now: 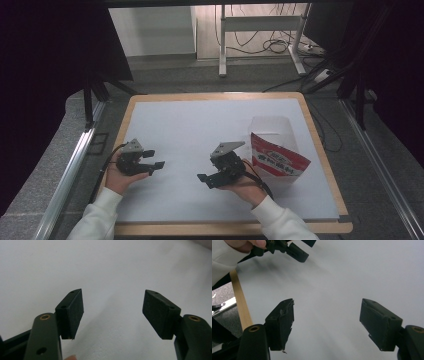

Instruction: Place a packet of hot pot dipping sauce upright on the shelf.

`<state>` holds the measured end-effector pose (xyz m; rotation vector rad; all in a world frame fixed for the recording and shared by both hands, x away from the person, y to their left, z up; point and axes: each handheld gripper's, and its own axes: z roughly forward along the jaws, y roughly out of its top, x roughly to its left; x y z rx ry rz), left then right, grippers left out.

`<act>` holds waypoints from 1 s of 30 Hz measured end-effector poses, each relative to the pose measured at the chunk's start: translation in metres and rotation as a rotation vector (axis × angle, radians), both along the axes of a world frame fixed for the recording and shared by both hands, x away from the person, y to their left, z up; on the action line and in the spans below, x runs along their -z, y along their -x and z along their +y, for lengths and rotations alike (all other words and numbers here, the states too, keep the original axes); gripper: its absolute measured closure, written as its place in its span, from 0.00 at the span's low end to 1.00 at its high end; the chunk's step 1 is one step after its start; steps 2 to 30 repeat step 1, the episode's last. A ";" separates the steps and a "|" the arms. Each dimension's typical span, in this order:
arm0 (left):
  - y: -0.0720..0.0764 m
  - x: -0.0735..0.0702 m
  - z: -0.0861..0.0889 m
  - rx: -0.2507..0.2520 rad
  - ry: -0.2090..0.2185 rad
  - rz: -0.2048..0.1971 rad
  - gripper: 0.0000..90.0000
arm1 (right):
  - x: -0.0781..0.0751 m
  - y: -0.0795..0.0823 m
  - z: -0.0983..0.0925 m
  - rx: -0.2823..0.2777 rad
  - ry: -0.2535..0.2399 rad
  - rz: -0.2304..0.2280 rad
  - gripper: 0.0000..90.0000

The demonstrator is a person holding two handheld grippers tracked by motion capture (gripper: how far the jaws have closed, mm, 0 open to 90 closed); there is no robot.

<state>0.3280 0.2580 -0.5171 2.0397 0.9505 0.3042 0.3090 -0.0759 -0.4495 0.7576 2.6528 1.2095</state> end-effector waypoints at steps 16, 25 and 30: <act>0.000 0.000 0.000 -0.001 0.002 0.002 0.37 | 0.001 0.000 -0.001 0.001 0.005 -0.003 0.30; 0.000 0.000 0.000 -0.001 0.002 0.002 0.37 | 0.001 0.000 -0.001 0.001 0.005 -0.003 0.30; 0.000 0.000 0.000 -0.001 0.002 0.002 0.37 | 0.001 0.000 -0.001 0.001 0.005 -0.003 0.30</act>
